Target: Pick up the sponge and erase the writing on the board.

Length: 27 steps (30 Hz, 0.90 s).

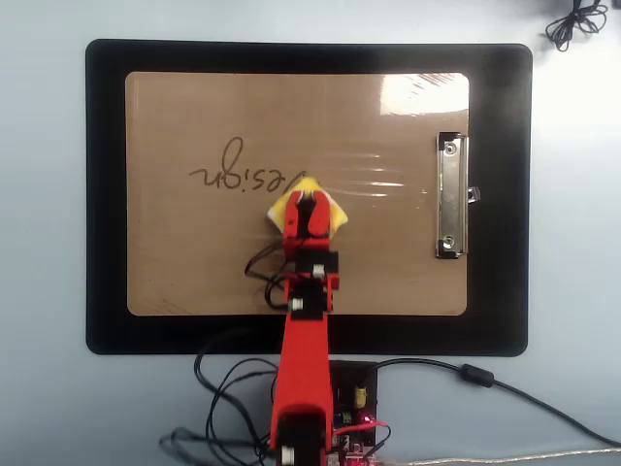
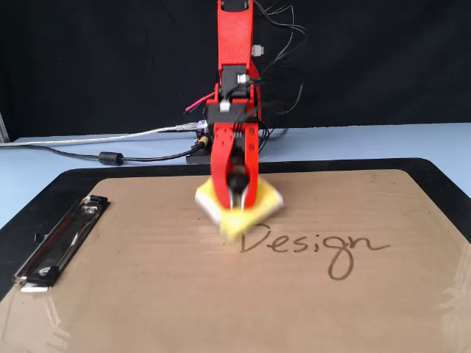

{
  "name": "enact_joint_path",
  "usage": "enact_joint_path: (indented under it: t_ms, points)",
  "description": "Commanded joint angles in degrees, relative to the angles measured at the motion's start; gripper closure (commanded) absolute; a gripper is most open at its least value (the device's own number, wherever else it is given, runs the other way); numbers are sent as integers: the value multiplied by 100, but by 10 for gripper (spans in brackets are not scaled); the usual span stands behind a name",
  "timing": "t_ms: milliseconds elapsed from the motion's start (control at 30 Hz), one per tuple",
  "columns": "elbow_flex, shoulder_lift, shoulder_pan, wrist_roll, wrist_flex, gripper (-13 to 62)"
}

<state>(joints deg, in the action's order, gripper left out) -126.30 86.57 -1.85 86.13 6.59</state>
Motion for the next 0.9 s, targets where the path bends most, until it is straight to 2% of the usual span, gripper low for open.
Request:
enact_joint_path:
  t_ms: [0, 33, 100, 233, 300, 367, 500, 567, 633, 800, 867]
  points:
    - [800, -1292, -44, 149, 729, 573]
    - [1081, -1397, -44, 158, 721, 573]
    - [483, -896, -44, 149, 606, 573]
    - [-1652, 1872, -70, 167, 70, 573]
    - [-1872, 2399, -123, 176, -281, 573]
    - [-1459, 1802, -167, 185, -264, 574]
    - [1151, -1116, -264, 202, -35, 573]
    - [2065, -2030, -308, 220, 53, 573]
    - [1547, -1538, -413, 369, 18, 573]
    - [-1283, 1819, -633, 545, -387, 573]
    - [-1433, 1916, -703, 571, -431, 573]
